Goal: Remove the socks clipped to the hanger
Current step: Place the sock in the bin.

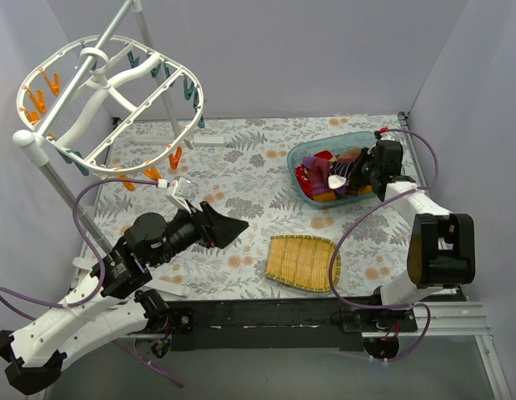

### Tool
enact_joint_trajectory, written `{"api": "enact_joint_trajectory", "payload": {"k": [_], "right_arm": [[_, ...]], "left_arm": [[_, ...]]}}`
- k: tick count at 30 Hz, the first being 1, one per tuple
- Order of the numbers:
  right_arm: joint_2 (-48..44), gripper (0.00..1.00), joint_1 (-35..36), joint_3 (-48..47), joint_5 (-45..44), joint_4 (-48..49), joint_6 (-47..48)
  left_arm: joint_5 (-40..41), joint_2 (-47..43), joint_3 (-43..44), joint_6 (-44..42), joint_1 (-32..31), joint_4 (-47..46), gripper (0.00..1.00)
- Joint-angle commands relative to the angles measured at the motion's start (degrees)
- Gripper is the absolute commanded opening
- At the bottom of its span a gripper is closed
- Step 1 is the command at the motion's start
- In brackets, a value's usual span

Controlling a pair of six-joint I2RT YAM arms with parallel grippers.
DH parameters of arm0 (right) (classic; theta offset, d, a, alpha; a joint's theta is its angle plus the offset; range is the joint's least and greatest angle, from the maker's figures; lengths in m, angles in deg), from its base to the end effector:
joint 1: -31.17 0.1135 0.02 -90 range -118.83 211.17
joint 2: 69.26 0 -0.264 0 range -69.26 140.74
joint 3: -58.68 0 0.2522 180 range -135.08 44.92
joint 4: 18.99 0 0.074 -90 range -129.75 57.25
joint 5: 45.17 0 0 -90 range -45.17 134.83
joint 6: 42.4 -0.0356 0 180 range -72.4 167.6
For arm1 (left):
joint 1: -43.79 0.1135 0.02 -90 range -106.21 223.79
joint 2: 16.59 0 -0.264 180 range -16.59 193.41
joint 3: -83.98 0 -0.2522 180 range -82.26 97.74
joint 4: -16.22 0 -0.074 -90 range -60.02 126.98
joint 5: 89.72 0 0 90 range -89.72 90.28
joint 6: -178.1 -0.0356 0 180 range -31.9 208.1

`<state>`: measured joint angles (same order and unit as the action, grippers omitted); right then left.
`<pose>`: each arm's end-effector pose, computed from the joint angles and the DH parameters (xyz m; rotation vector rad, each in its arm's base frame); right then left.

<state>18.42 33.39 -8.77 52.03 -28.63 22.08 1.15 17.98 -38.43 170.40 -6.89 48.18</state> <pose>0.3403 0.0177 0.2356 0.3516 2.0864 0.4226 0.0910 -0.1103 0.3449 -0.5724 1.9726 -1.6041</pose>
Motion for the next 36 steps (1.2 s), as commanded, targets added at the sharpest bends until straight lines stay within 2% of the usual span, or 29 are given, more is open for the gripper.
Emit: {"api": "enact_joint_trajectory", "payload": {"k": [1,3,7,13,19,28,36], "right_arm": [[1.7,0.14,-0.5,-2.6,-2.5,-2.1,0.7],[2.2,0.18,-0.5,-3.1,-2.8,-2.2,1.0],[2.8,0.34,-0.5,-5.1,-2.3,-4.0,1.9],[2.9,0.49,-0.5,-9.3,-3.7,-13.5,4.9],[-0.2,0.54,-0.5,-7.9,-5.6,-15.4,6.3],[-3.4,0.56,-0.3,-9.5,-9.2,-20.4,9.3],[-7.6,0.58,-0.4,-4.9,-14.1,-22.0,11.1]], "left_arm": [[-0.8,0.6,0.4,-0.9,0.4,-0.5,0.84],[-0.8,0.9,0.5,-1.0,0.4,-0.5,0.84],[-0.8,1.4,0.6,-1.0,0.4,-0.6,0.84],[-0.7,2.0,0.9,-1.0,0.3,-1.1,0.84],[-0.8,2.7,1.1,-1.1,0.3,-1.4,0.84],[-0.8,1.8,0.4,-0.6,0.4,-1.3,0.84],[-0.8,2.0,0.2,-0.5,0.4,-1.7,0.84]]}}
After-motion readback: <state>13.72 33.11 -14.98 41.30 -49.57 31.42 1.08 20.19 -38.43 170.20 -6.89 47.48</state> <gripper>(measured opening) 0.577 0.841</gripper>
